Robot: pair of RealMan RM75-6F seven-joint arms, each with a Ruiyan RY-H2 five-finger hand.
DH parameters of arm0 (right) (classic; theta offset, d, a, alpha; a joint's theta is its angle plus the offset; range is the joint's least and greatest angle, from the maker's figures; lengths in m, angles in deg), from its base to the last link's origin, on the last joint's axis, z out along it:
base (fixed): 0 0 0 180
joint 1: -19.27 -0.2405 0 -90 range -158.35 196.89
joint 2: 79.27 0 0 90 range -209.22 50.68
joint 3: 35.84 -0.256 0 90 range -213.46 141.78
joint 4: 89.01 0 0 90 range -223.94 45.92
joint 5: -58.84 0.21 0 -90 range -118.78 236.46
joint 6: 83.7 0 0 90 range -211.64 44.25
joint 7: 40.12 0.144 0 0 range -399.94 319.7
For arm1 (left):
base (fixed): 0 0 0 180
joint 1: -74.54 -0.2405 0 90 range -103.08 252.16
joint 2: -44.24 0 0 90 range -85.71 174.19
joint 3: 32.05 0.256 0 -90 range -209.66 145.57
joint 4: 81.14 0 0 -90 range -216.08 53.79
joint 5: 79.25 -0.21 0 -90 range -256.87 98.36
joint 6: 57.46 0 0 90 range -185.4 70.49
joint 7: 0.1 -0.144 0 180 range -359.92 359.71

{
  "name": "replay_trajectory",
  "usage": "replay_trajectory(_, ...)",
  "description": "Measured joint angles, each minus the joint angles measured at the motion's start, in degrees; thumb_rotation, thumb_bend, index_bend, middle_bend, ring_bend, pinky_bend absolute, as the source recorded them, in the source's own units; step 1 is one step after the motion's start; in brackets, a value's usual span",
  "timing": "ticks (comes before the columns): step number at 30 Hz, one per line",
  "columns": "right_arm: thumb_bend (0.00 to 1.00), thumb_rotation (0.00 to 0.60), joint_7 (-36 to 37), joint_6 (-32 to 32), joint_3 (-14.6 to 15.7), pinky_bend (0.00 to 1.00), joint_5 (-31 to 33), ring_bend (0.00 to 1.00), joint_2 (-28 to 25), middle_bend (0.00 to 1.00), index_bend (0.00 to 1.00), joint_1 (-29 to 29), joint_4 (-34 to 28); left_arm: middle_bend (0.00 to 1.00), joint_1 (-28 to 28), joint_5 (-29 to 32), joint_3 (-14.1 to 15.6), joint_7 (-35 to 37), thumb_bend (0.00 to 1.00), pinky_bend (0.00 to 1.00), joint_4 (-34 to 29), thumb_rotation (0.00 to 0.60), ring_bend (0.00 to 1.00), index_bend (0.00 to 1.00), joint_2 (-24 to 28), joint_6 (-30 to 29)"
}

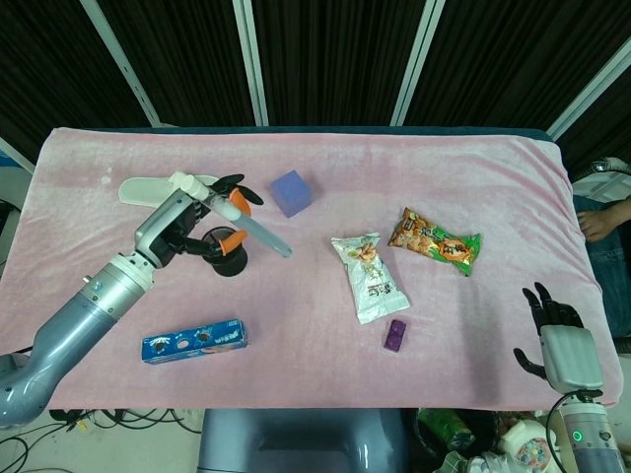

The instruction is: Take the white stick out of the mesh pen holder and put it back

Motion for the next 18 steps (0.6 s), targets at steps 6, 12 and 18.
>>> replay_trajectory(6,0.17,0.6,-0.21,-0.03,0.05,0.17,0.23,0.17,0.04,0.02,0.02,0.04,-0.21,0.32,1.21,-4.02,9.94,-9.91,0.46,0.08,7.84,0.6,0.0,0.66,-5.66,-3.15)
replay_trajectory(12,0.17,0.6,0.36,0.09,-0.04,0.17,0.3,0.17,-0.21,0.02,0.02,0.14,-0.22,0.32,4.29,-6.06,19.14,-22.97,0.46,0.08,15.48,0.6,0.0,0.66,-14.67,-8.87)
replay_trajectory(18,0.17,0.6,0.77,0.13,-0.08,0.17,0.19,0.17,-0.31,0.02,0.02,0.17,0.01,0.31,7.16,-8.06,22.94,-37.99,0.46,0.08,19.81,0.6,0.0,0.67,-19.6,-15.8)
